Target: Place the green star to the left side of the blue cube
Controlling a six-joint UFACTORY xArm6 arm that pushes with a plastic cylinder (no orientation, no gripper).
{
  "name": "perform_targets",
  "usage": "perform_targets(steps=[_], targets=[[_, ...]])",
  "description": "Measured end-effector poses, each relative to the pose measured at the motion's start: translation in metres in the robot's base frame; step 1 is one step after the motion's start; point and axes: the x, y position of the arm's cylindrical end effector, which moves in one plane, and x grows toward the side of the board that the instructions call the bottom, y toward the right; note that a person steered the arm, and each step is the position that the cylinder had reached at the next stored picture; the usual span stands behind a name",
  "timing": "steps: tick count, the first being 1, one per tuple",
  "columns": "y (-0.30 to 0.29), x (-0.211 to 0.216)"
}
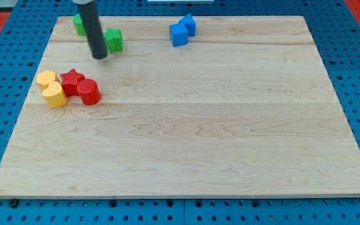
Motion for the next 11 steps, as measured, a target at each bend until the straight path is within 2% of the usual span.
perform_targets(steps=[1,6,11], targets=[[-0.011,-0.039],[0.087,-0.062],[0.087,-0.104]])
